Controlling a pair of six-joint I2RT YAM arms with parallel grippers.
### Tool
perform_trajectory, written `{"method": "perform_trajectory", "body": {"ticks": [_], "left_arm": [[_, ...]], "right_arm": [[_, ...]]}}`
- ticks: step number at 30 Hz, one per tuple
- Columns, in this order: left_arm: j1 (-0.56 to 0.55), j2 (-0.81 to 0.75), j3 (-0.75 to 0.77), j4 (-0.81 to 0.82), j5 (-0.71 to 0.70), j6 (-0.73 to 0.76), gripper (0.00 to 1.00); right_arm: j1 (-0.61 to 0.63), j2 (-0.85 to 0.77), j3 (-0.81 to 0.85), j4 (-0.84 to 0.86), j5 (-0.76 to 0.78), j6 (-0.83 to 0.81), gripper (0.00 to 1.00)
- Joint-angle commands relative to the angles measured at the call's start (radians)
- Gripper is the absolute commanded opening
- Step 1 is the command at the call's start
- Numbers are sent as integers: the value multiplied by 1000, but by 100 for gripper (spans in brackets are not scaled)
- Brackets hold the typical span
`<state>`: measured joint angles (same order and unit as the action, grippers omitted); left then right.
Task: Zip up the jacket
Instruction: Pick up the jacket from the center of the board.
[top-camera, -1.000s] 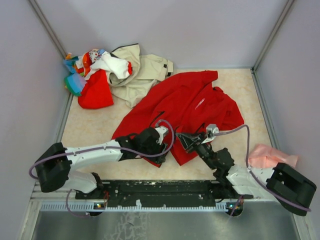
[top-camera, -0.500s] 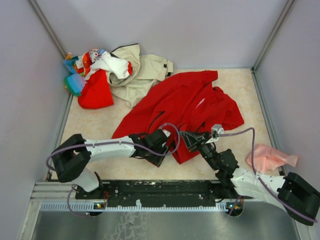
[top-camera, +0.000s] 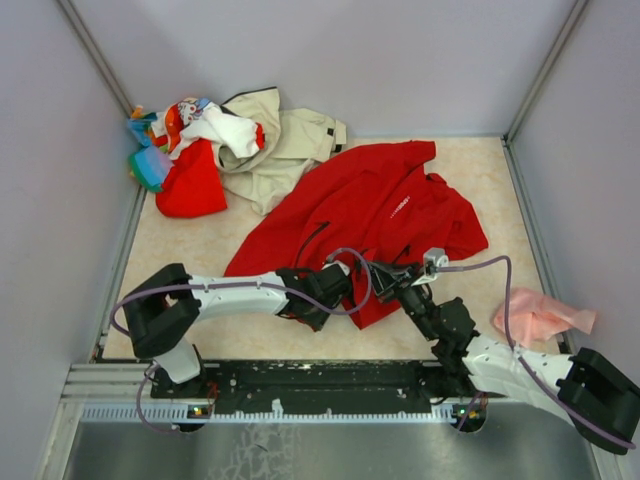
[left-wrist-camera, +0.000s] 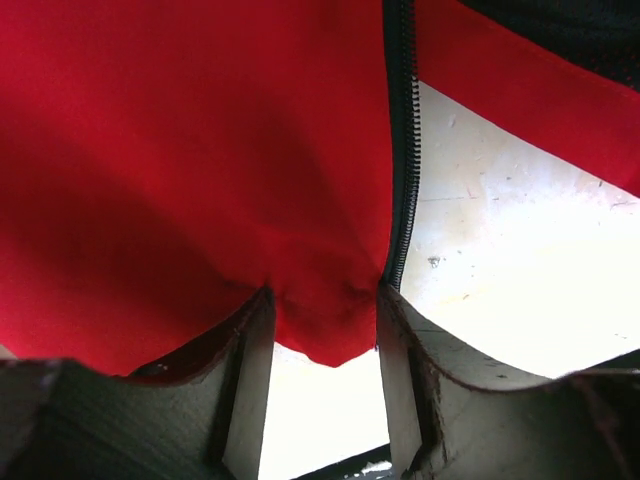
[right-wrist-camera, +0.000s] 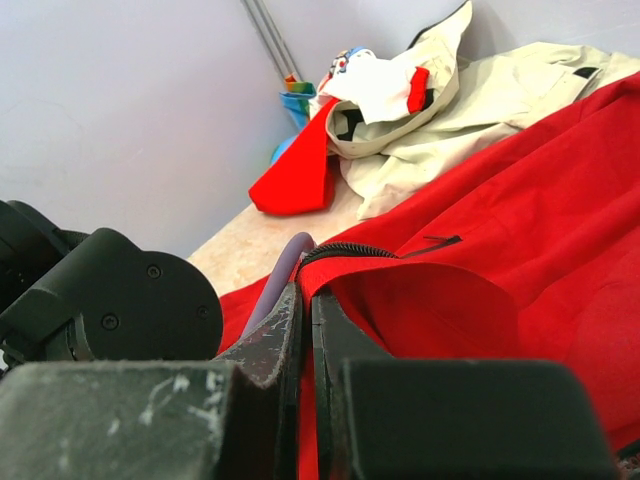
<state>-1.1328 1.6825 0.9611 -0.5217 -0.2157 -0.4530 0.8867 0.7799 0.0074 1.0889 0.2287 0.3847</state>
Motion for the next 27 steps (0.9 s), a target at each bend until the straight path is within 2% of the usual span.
{"method": "perform_trajectory", "body": {"ticks": [1,5,12,17,22,27], "left_arm": [[-9,126,-73,-46,27,-37,47],[-11,155,-89,-11,54,-38,35],[-8,93,-122,81,102,-41,0],[17,-38,-159,187,130,-51,0],[84,-272,-284,412,150,-101,0],[146,-403,-356,596,201,-115,0]], "right_arm": [[-5,-10,-175,68,11,-24,0],[-5,-11,-176,61,11,-21,0],[-5,-34,-175,47,13,-24,0],[-5,-57,-175,43,7,-35,0],[-5,-81,-176,42,-7,-78,0],[-6,-108,-169,29,-22,-73,0]]}}
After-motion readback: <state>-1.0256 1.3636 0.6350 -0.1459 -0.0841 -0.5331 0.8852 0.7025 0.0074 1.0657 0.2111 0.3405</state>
